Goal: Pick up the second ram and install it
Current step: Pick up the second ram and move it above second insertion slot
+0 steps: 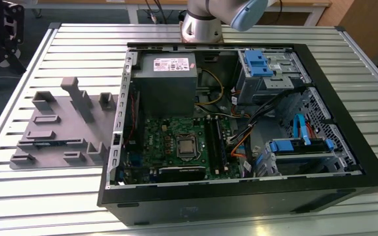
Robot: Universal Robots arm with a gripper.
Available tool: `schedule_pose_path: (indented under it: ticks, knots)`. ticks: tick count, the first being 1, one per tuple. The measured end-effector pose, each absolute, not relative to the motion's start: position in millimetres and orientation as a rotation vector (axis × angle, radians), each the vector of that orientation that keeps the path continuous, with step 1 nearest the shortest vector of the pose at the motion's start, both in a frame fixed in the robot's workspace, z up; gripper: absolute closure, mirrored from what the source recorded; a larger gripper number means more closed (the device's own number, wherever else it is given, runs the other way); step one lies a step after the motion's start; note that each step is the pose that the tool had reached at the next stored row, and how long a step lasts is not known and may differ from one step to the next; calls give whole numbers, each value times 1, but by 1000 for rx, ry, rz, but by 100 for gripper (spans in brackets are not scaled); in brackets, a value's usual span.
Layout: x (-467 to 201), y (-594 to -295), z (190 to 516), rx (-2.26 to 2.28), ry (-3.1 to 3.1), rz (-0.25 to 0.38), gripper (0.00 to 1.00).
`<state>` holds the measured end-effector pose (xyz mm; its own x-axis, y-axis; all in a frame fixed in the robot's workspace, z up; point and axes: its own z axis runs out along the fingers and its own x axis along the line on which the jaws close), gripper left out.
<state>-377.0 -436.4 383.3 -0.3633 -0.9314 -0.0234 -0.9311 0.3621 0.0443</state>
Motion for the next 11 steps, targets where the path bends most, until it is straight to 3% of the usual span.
schedule_pose_path:
  ticks: [11]
  knots:
    - [-377, -436, 383, 1800, -2566, -78, 89]
